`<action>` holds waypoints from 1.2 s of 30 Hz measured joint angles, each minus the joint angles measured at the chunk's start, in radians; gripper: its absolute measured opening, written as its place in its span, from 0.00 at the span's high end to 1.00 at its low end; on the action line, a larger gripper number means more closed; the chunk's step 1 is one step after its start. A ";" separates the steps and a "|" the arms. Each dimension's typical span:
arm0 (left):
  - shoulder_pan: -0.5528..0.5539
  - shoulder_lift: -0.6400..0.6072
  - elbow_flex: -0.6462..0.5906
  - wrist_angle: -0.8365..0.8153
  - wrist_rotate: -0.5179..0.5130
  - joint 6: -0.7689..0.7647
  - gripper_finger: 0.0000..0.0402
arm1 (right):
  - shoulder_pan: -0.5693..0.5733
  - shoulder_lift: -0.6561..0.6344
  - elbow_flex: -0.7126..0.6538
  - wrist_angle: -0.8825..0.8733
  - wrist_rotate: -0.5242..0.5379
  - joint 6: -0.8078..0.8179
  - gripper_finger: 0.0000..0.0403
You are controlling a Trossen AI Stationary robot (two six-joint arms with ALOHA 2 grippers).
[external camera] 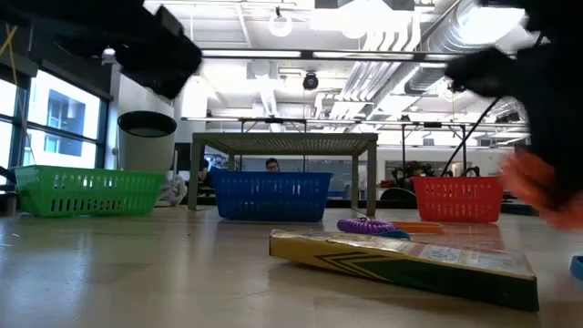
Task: Pick & Place Office Desk Supplies
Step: Put the orange spring keychain into the green bin
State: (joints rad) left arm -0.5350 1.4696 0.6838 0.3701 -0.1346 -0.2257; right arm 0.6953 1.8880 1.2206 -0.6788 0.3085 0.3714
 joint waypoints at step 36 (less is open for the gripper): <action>0.015 0.463 0.033 0.926 -0.187 0.438 0.61 | -0.095 -0.003 0.045 0.483 0.377 -0.222 0.98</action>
State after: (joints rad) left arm -0.5205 1.9327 0.7166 1.2959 -0.3216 0.2119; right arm 0.6007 1.8851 1.2655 -0.1953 0.6854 0.1490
